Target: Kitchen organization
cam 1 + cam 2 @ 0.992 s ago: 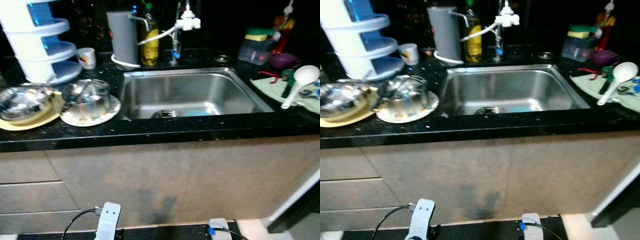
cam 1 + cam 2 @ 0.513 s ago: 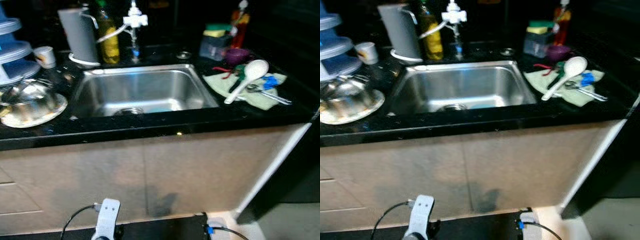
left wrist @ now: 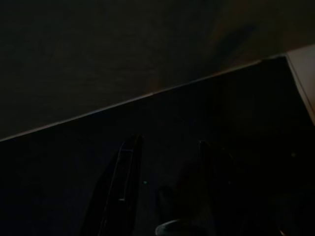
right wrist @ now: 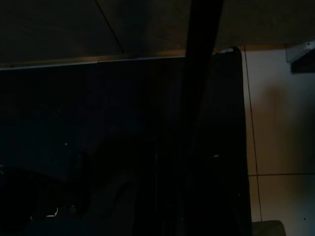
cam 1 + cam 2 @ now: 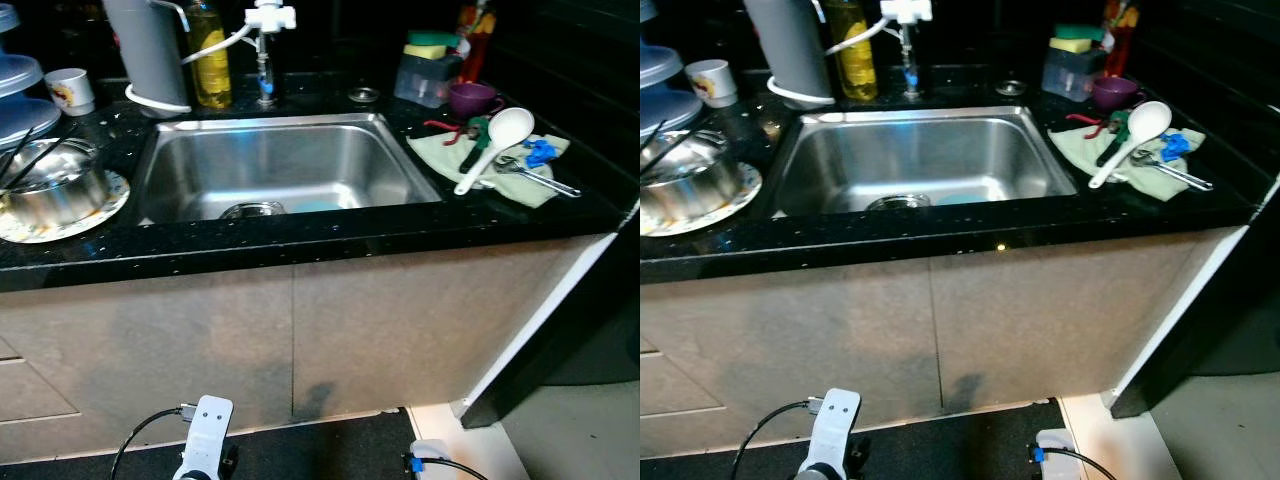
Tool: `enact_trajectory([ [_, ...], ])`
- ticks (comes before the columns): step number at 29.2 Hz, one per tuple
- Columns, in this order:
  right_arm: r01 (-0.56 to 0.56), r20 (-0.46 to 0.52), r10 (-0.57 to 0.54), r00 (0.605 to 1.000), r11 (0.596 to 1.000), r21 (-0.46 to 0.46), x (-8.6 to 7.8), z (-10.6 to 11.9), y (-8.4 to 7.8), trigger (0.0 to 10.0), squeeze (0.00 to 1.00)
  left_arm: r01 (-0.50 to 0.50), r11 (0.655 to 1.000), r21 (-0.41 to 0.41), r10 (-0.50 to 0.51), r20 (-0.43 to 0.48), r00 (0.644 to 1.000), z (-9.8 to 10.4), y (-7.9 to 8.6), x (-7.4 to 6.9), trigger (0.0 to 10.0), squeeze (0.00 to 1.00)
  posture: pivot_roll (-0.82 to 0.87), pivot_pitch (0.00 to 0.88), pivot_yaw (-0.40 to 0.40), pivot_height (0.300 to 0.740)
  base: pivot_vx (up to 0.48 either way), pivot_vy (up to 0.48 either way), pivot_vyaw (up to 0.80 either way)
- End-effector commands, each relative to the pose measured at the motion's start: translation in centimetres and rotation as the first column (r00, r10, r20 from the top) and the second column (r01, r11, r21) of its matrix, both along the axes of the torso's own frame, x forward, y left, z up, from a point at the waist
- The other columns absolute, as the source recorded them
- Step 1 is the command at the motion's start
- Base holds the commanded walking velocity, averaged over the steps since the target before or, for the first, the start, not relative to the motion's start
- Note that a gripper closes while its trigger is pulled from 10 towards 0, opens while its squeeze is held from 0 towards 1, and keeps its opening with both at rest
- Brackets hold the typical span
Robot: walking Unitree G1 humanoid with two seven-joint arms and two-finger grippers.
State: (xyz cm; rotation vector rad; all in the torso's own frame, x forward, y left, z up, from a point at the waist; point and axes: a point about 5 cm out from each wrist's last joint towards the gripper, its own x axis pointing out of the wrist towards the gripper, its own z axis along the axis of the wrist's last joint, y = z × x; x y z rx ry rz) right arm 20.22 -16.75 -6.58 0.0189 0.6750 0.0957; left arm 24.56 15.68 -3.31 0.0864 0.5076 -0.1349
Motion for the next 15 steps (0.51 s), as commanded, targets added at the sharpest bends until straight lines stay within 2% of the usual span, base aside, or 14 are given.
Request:
enact_trajectory([
  [1,-0.006,-0.02,0.007,1.0,1.0,0.02,-0.5,-0.3,0.5,10.0,0.0,0.023,1.0,0.013,-0.023,-0.012,1.0,-0.4,-0.1,-0.5,10.0,0.0,-0.07,0.136,-0.01,0.74,0.0,0.0,0.0],
  [3,-0.037,0.02,0.036,0.999,0.999,0.028,0.0,0.1,0.6,10.0,0.0,0.081,0.996,0.03,-0.081,0.01,0.997,0.0,-0.7,-0.3,10.0,0.0,-0.07,0.136,-0.01,0.74,0.0,0.0,0.0],
  [5,-0.125,0.076,0.121,0.99,0.991,0.042,0.6,0.8,1.1,10.0,0.0,0.142,0.989,0.036,-0.144,0.055,0.988,0.5,-1.4,-0.3,10.0,0.0,-0.07,0.138,-0.007,0.74,0.0,0.0,0.0],
  [7,-0.213,0.134,0.2,0.971,0.972,0.097,1.1,1.5,1.6,10.0,0.0,0.202,0.978,0.055,-0.208,0.116,0.971,1.4,-1.7,-0.6,10.0,0.0,-0.07,0.143,0.001,0.74,0.0,0.0,0.0],
  [8,-0.282,0.19,0.257,0.948,0.952,0.119,1.4,2.3,1.8,10.0,0.0,0.239,0.968,0.081,-0.249,0.164,0.954,2.2,-1.9,-0.7,10.0,0.0,-0.06,0.143,-0.001,0.74,0.0,0.0,0.0],
  [9,-0.282,0.19,0.257,0.948,0.952,0.119,1.4,2.3,1.8,10.0,0.0,0.239,0.968,0.081,-0.249,0.164,0.954,2.2,-1.9,-0.7,10.0,0.0,-0.06,0.143,-0.001,0.74,0.0,0.0,0.0],
  [10,-0.33,0.227,0.296,0.928,0.935,0.129,1.5,2.8,1.9,10.0,0.0,0.261,0.96,0.099,-0.276,0.196,0.941,2.9,-2.0,-0.8,10.0,0.0,-0.06,0.144,-0.002,0.74,0.0,0.0,0.0],
  [12,-0.415,0.354,0.333,0.874,0.891,0.187,2.2,5.7,1.6,10.0,0.0,0.293,0.938,0.186,-0.34,0.321,0.884,5.5,-2.0,-0.6,10.0,0.0,-0.05,0.147,-0.004,0.74,0.0,0.0,0.0],
  [15,-0.53,0.477,0.385,0.79,0.82,0.216,2.5,9.8,1.7,10.0,0.0,0.264,0.941,0.212,-0.332,0.428,0.84,8.5,-1.7,-0.2,10.0,0.0,-0.05,0.148,0.0,0.74,0.0,0.0,0.0],
])
